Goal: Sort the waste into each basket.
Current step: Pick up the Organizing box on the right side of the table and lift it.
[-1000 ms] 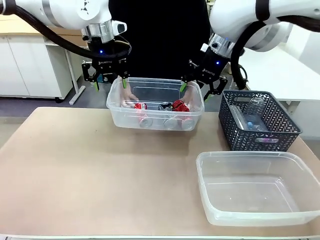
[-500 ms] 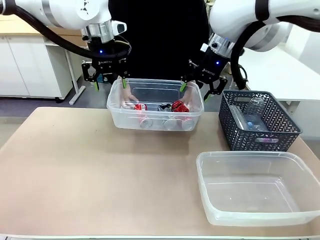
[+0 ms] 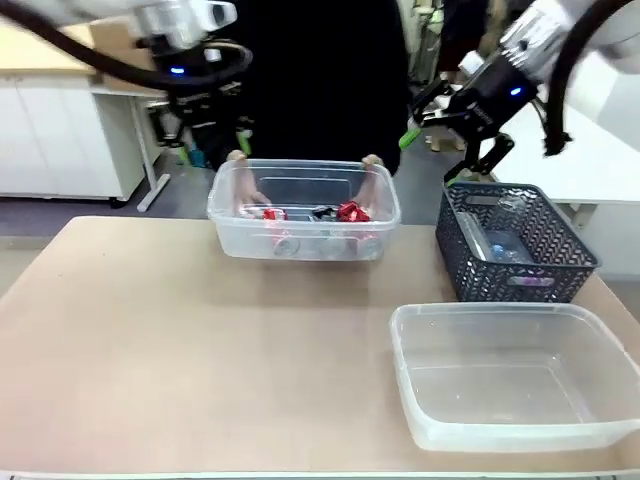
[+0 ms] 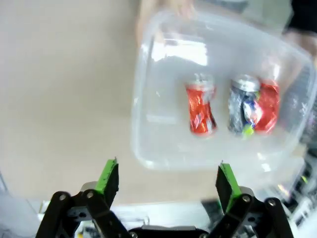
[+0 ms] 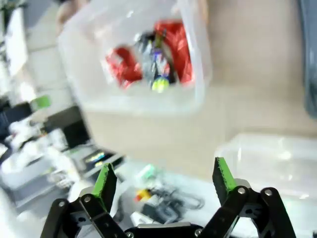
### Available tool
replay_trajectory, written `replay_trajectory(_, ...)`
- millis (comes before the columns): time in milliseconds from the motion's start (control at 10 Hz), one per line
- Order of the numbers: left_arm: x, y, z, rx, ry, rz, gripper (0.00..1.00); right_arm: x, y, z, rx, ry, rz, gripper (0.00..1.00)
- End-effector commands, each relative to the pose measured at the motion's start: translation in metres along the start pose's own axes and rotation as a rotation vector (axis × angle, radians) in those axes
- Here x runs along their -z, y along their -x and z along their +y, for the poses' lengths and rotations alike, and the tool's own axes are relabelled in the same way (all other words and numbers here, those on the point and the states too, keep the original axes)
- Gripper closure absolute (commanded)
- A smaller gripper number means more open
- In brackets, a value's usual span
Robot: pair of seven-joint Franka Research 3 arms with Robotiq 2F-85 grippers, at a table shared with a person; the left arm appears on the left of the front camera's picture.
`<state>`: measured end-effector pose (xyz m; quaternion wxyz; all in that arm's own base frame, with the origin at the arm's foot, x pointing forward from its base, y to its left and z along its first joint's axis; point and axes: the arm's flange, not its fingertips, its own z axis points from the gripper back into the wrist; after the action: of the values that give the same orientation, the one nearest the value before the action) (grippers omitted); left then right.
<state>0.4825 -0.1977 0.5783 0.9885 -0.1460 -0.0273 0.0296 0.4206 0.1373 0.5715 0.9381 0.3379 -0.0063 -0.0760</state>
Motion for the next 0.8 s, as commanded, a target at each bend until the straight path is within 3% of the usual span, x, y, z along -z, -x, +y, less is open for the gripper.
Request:
replay_trajectory(0, -0.018, 0.055, 0.050, -0.006, 0.131, 0.059, 0.00, -0.055, 0.051, -0.072, 0.067, -0.178, -0.003, 0.00)
replay_trajectory(300, -0.023, 0.129, 0.078, 0.023, 0.220, -0.058, 0.00, -0.087, 0.093, -0.130, 0.176, -0.309, -0.197, 0.00)
replay_trajectory(400, -0.035, 0.080, 0.053, 0.012, 0.169, 0.039, 0.00, -0.087, 0.079, -0.097, 0.116, -0.231, -0.046, 0.00)
replay_trajectory(700, -0.035, 0.080, 0.053, 0.012, 0.169, 0.039, 0.00, -0.087, 0.079, -0.097, 0.116, -0.231, -0.046, 0.00)
